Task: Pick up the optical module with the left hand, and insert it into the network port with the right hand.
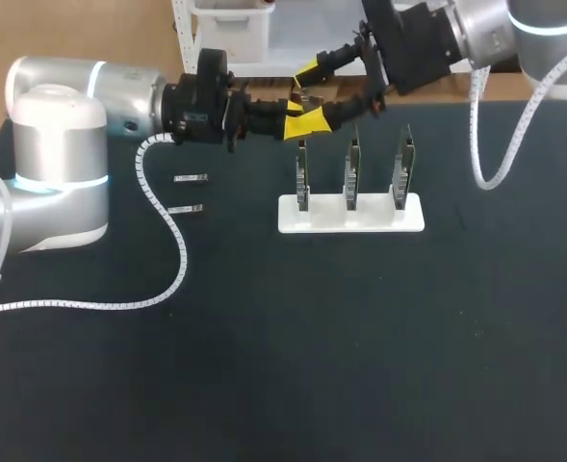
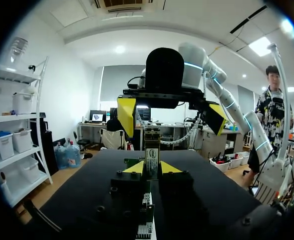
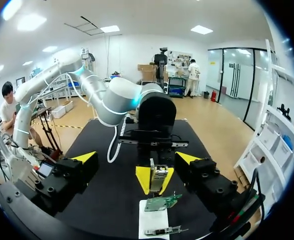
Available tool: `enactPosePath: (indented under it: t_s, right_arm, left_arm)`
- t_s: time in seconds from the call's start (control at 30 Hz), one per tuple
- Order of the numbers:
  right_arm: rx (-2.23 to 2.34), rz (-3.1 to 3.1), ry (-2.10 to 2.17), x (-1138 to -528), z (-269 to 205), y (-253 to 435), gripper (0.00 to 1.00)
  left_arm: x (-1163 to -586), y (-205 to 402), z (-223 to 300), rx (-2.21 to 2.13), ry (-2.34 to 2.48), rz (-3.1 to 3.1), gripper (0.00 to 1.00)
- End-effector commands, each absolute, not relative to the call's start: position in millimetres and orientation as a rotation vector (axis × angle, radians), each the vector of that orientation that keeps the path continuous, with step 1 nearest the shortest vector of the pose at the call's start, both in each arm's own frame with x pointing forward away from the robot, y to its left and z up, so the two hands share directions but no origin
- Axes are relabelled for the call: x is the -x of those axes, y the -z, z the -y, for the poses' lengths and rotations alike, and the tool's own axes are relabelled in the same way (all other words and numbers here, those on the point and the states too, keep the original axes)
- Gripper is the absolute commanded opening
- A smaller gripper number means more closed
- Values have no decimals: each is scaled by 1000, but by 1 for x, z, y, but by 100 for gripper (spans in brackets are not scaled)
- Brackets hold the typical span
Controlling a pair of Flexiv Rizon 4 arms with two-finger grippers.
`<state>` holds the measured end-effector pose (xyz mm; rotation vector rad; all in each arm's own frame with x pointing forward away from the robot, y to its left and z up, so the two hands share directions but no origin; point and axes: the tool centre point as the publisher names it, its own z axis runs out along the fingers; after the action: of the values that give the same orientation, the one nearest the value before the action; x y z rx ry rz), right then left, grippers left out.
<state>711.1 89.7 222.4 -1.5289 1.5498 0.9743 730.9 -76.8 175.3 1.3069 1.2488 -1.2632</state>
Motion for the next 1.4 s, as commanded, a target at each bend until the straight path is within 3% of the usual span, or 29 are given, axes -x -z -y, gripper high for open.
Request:
enactPosePath:
  t_s: [0.03,1.4]
  right_arm:
    - [1532,-1553,-958,-715,-82,-226,100]
    - [1512,-1562,-988,-728,-88,-214,100]
  left_arm:
    - [-732,-175,77,-1309,1264,-1250,0]
    - [-732,-175,77,-1309,1264,-1250,0]
